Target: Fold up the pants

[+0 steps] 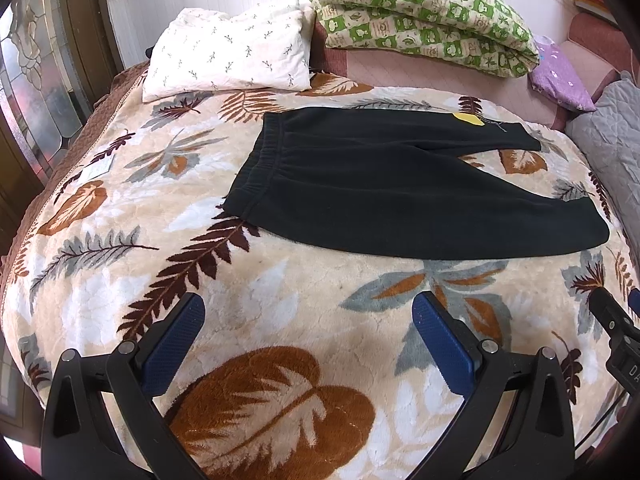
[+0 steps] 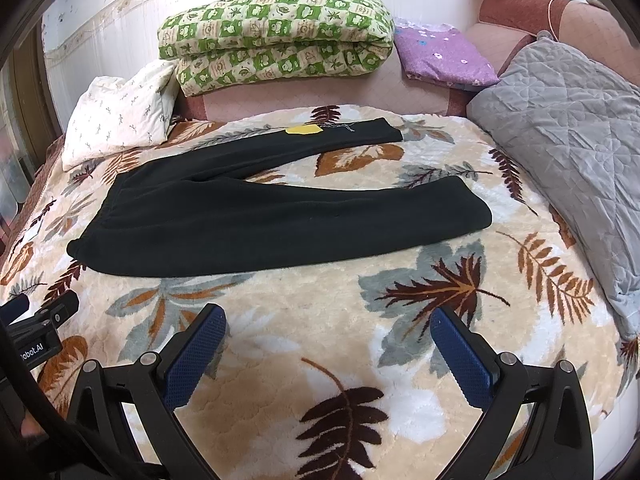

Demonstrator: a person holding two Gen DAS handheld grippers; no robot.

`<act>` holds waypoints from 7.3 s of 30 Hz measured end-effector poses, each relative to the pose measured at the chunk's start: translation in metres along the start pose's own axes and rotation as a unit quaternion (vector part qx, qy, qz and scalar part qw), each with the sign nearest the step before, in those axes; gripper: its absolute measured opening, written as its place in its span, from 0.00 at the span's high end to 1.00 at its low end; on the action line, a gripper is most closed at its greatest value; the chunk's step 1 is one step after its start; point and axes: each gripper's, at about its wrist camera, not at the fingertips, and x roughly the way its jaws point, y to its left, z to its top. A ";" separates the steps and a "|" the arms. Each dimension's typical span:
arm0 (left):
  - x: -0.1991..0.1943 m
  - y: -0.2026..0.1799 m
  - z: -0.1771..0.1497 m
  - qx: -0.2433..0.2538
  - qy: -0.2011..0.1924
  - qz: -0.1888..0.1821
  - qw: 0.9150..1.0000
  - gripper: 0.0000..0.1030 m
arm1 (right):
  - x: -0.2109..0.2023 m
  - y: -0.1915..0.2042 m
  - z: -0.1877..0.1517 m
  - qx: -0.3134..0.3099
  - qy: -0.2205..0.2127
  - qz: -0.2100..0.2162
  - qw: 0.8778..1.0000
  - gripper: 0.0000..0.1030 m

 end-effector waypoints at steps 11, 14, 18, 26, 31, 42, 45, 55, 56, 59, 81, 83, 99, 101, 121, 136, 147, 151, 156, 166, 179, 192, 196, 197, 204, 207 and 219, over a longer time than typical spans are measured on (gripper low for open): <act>0.012 -0.005 0.018 0.009 0.025 -0.002 1.000 0.00 | 0.010 -0.005 0.013 -0.002 0.012 0.025 1.000 0.00; 0.017 -0.003 0.035 0.011 0.035 -0.002 0.999 0.00 | 0.010 -0.013 0.030 -0.004 0.008 0.044 0.999 0.00; 0.028 0.004 0.065 0.006 0.056 -0.011 0.998 0.00 | 0.018 -0.029 0.068 -0.020 0.001 0.071 0.997 0.00; 0.076 0.024 0.157 -0.011 0.127 -0.031 0.991 0.00 | 0.073 -0.066 0.164 -0.030 0.017 0.116 0.993 0.00; 0.121 0.040 0.202 -0.028 0.167 -0.027 0.985 0.00 | 0.140 -0.094 0.223 -0.017 0.039 0.128 0.991 0.01; 0.202 0.078 0.235 -0.084 0.234 -0.020 0.968 0.00 | 0.310 -0.137 0.297 0.039 0.136 0.173 0.975 0.01; 0.215 0.082 0.234 -0.085 0.245 -0.020 0.966 0.00 | 0.333 -0.141 0.302 0.041 0.147 0.183 0.971 0.02; 0.256 0.081 0.241 -0.100 0.270 -0.074 0.955 0.00 | 0.376 -0.140 0.289 0.004 0.164 0.213 0.963 0.06; 0.261 0.079 0.241 -0.096 0.275 -0.082 0.953 0.00 | 0.374 -0.140 0.288 0.001 0.158 0.220 0.963 0.06; 0.267 0.081 0.240 -0.088 0.270 -0.084 0.955 0.00 | 0.372 -0.145 0.287 0.005 0.150 0.237 0.960 0.06; 0.264 0.035 0.226 -0.074 0.252 -0.166 0.950 0.59 | 0.375 -0.146 0.298 -0.021 0.134 0.242 0.961 0.27; 0.262 0.031 0.226 -0.067 0.243 -0.159 0.954 0.60 | 0.375 -0.146 0.299 -0.033 0.137 0.239 0.961 0.40; 0.256 0.046 0.229 -0.090 0.241 -0.131 0.957 0.69 | 0.356 -0.153 0.302 -0.061 0.136 0.219 0.964 0.66; 0.256 0.046 0.231 -0.091 0.242 -0.133 0.957 0.69 | 0.356 -0.168 0.304 -0.027 0.133 0.223 0.965 0.56; 0.255 0.047 0.230 -0.131 0.227 -0.120 0.958 0.69 | 0.327 -0.147 0.300 -0.094 0.103 0.228 0.964 0.88; 0.180 0.042 0.235 -0.128 0.157 -0.137 0.970 0.70 | 0.230 -0.178 0.267 -0.096 0.074 0.218 0.968 0.87; 0.159 0.040 0.220 -0.127 0.138 -0.134 0.973 0.70 | 0.189 -0.183 0.230 -0.130 0.076 0.186 0.971 0.87; 0.154 0.038 0.228 -0.124 0.123 -0.125 0.977 0.70 | 0.193 -0.177 0.237 -0.140 0.059 0.160 0.975 0.87; 0.141 0.041 0.215 -0.106 0.101 -0.132 0.980 0.70 | 0.184 -0.166 0.237 -0.182 0.014 0.146 0.972 0.87; 0.116 0.048 0.167 -0.084 0.099 -0.136 0.982 0.70 | 0.156 -0.175 0.176 -0.214 0.022 0.147 0.965 0.85; 0.101 0.067 0.082 -0.087 0.146 -0.139 0.976 0.70 | 0.113 -0.169 0.093 -0.274 0.045 0.126 0.952 0.78; 0.092 0.063 0.057 -0.015 0.155 -0.114 0.981 0.67 | 0.110 -0.182 0.060 -0.227 0.072 0.086 0.968 0.68; 0.075 0.070 0.068 -0.014 0.130 -0.119 0.984 0.64 | 0.105 -0.186 0.060 -0.216 0.079 0.081 0.970 0.67; 0.071 0.072 0.072 -0.011 0.126 -0.117 0.985 0.64 | 0.103 -0.189 0.060 -0.211 0.079 0.079 0.971 0.67; 0.074 0.086 0.073 -0.007 0.164 -0.120 0.979 0.60 | 0.084 -0.220 0.065 -0.127 0.082 0.092 0.984 0.66; 0.060 0.091 0.072 -0.012 0.152 -0.124 0.980 0.60 | 0.075 -0.242 0.073 -0.035 0.074 0.122 0.989 0.65; 0.048 0.055 0.106 0.014 0.146 -0.141 0.979 0.59 | 0.124 -0.241 0.097 0.128 0.110 0.205 0.964 0.43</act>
